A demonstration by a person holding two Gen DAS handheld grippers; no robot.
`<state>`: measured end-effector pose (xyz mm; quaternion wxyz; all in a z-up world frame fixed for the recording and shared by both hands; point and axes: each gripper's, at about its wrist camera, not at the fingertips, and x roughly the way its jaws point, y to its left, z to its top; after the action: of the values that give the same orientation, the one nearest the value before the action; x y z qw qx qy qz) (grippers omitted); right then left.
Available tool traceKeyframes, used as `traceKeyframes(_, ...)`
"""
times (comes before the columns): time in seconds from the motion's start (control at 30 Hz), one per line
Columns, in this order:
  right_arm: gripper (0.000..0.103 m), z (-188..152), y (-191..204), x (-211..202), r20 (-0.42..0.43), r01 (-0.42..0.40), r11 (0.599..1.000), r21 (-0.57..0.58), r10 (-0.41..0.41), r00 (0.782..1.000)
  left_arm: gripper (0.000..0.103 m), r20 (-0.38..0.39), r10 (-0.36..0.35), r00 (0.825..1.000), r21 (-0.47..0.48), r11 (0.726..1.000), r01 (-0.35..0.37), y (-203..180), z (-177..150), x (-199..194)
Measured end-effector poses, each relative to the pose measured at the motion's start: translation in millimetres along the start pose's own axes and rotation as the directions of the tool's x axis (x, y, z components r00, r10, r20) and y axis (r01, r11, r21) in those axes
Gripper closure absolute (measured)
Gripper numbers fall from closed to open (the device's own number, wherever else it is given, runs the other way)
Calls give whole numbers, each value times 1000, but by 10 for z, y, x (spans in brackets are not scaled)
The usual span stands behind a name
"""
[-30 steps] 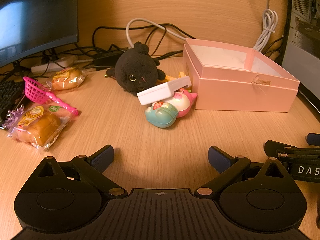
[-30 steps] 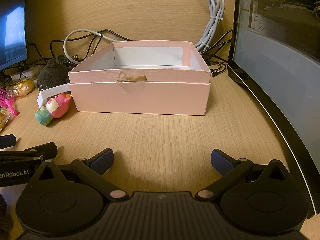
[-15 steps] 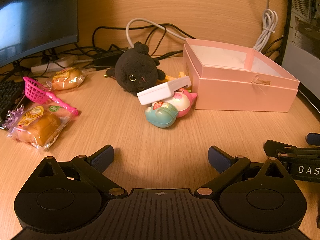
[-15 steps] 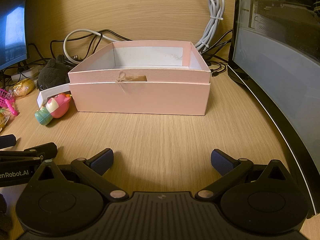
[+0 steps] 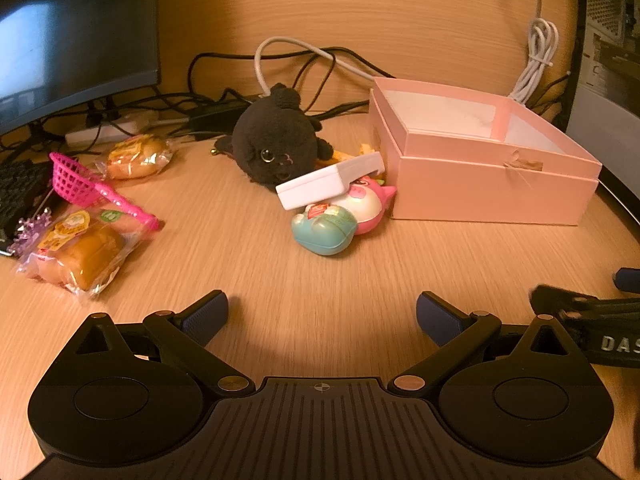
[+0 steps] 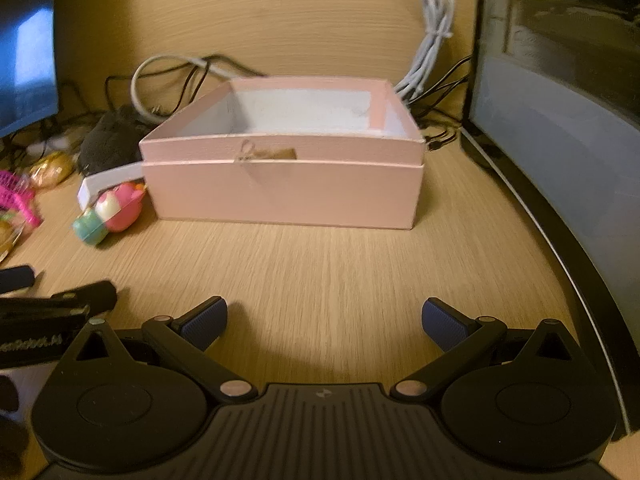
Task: Organize objects
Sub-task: 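Grasp the packaged yellow bun with the left tool while the right tool grasps the purple snowflake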
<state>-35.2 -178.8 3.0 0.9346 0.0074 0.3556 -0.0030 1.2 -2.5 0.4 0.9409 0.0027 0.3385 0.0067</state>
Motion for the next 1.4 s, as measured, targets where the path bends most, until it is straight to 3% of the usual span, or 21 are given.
traceKeyframes(0.23, 0, 60, 7, 12, -55, 7, 1000, -4, -7, 998, 1, -17, 3, 1000, -14, 1000, -4, 34, -12, -69)
traceKeyframes(0.3, 0, 83, 6, 22, -71, 6, 1000, -4, -7, 997, 1, -29, 1, 1000, -67, 998, -3, 175, -9, -156)
traceKeyframes(0.37, 0, 107, 6, 31, -88, 6, 1000, -7, -6, 996, 1, -19, 47, 999, -154, 987, -49, 433, 24, -310)
traceKeyframes(0.43, 0, 148, 7, 51, -115, 1, 1000, -12, -3, 993, 1, -10, 125, 992, -259, 958, -124, 753, 103, -433)
traceKeyframes(0.5, 0, 211, 31, 58, -163, -22, 1000, -7, 21, 986, 1, -20, 221, 975, -386, 898, -212, 1133, 230, -489)
traceKeyframes(0.57, 0, 240, 92, -17, -167, -58, 998, 30, 62, 984, 1, -51, 243, 969, -504, 831, -235, 1465, 370, -413)
traceKeyframes(0.63, 0, 258, 231, -156, -140, -63, 998, 30, 67, 988, 1, -94, 219, 971, -551, 801, -234, 1650, 498, -214)
traceKeyframes(0.7, 0, 277, 457, -302, -112, -62, 998, -32, 58, 992, 1, -155, 206, 966, -521, 814, -257, 1683, 588, 58)
traceKeyframes(0.77, 0, 326, 635, -389, -103, -60, 994, -87, 51, 993, 1, -217, 224, 950, -476, 825, -303, 1704, 562, 254)
traceKeyframes(0.8, 0, 369, 734, -432, -95, -66, 991, -117, 55, 994, 1, -215, 215, 953, -483, 824, -295, 1731, 537, 287)
traceKeyframes(0.83, 0, 423, 817, -476, -82, -69, 988, -140, 58, 995, 10, -190, 216, 958, -473, 835, -282, 1734, 525, 252)
traceKeyframes(0.9, 0, 539, 967, -560, -39, -69, 984, -167, 64, 997, 31, -156, 176, 972, -451, 863, -229, 1754, 504, 156)
traceKeyframes(1.07, 0, 798, 1434, -417, -4, -164, 953, -255, 168, 986, 35, -81, 25, 996, -370, 927, -53, 2031, 223, -411)
traceKeyframes(1.13, 0, 850, 1759, -244, -39, -251, 921, -299, 251, 967, 35, -55, 21, 998, -312, 949, -37, 2227, 83, -721)
traceKeyframes(1.2, 0, 859, 2150, -77, -105, -386, 858, -340, 373, 922, 35, -68, 44, 997, -274, 960, -61, 2445, -10, -987)
traceKeyframes(1.27, 5, 827, 2611, 78, -155, -494, 769, -405, 475, 866, 36, -105, 63, 993, -296, 951, -91, 2726, -76, -1186)
traceKeyframes(1.33, 16, 782, 3054, 208, -190, -535, 696, -479, 513, 837, 36, -123, 67, 990, -343, 934, -106, 2959, -133, -1362)
traceKeyframes(1.4, 23, 769, 3428, 371, -224, -552, 646, -527, 521, 823, 36, -120, 90, 989, -351, 928, -128, 3106, -173, -1542)
